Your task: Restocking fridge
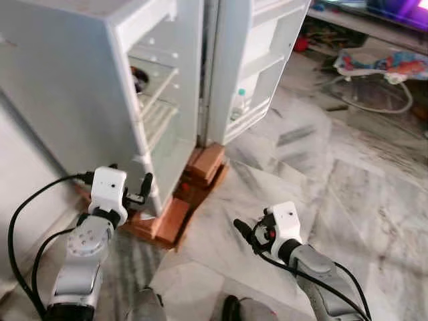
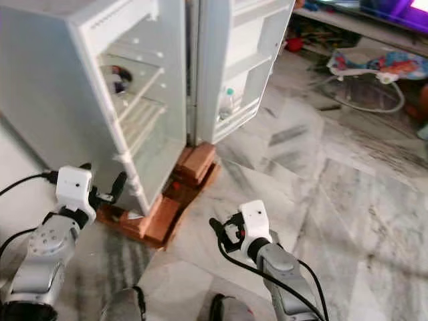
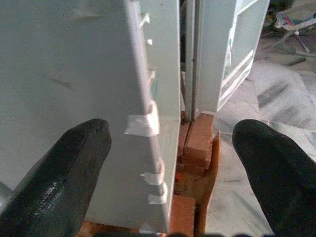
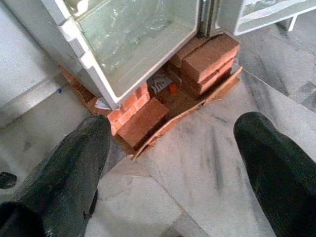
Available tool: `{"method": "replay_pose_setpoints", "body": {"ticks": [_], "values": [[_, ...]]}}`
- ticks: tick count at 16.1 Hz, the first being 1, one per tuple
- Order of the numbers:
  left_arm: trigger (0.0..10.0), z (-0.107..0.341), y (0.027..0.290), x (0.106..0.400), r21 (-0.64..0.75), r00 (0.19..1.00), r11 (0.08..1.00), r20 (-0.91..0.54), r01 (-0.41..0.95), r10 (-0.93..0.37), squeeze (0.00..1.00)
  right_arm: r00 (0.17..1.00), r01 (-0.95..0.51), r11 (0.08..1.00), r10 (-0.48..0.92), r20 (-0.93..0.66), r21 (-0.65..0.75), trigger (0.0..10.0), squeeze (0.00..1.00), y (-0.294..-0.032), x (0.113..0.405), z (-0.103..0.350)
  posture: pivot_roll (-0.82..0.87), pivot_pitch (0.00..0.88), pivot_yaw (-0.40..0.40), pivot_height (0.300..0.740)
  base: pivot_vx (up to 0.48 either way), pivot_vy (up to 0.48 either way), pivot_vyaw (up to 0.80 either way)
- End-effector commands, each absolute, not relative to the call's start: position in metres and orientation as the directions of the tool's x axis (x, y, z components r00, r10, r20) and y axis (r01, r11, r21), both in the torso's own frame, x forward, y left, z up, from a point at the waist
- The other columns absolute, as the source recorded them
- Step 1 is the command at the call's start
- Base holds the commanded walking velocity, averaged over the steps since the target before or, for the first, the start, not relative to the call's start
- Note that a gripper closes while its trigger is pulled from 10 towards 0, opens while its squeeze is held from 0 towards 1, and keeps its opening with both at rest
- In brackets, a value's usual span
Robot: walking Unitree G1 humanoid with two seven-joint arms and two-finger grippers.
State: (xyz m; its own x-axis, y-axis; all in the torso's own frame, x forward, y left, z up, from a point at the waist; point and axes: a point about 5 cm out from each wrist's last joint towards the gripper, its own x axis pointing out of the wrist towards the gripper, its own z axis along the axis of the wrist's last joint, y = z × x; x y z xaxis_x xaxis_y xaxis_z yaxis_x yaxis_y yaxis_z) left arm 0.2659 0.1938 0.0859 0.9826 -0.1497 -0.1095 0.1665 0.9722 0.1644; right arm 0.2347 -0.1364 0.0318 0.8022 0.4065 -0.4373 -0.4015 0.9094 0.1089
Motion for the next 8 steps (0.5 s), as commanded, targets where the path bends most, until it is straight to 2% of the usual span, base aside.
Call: {"method": "replay_pose_setpoints", "body": {"ticks": [1,4,8], "values": [[10.0,0.088,0.186,0.266,0.159,0.98,0.97,-0.104,0.185,-0.17,0.0,0.809,-0.39,0.917,0.385,-0.444,0.085,10.0,0.0,-0.142,0.234,0.031,0.12,0.136,-0.087,0.74,0.0,-0.285,0.0],[10.0,0.089,0.181,0.267,0.147,0.98,0.971,-0.103,0.186,-0.172,0.0,0.816,-0.382,0.921,0.374,-0.44,0.074,10.0,0.0,-0.144,0.236,0.032,0.12,0.13,-0.089,0.74,0.0,-0.289,-0.4],[10.0,0.086,0.175,0.269,0.123,0.979,0.974,-0.106,0.189,-0.176,0.0,0.836,-0.349,0.935,0.338,-0.432,0.057,10.0,0.0,-0.149,0.238,0.033,0.11,0.119,-0.083,0.74,0.0,-0.333,0.0]]}}
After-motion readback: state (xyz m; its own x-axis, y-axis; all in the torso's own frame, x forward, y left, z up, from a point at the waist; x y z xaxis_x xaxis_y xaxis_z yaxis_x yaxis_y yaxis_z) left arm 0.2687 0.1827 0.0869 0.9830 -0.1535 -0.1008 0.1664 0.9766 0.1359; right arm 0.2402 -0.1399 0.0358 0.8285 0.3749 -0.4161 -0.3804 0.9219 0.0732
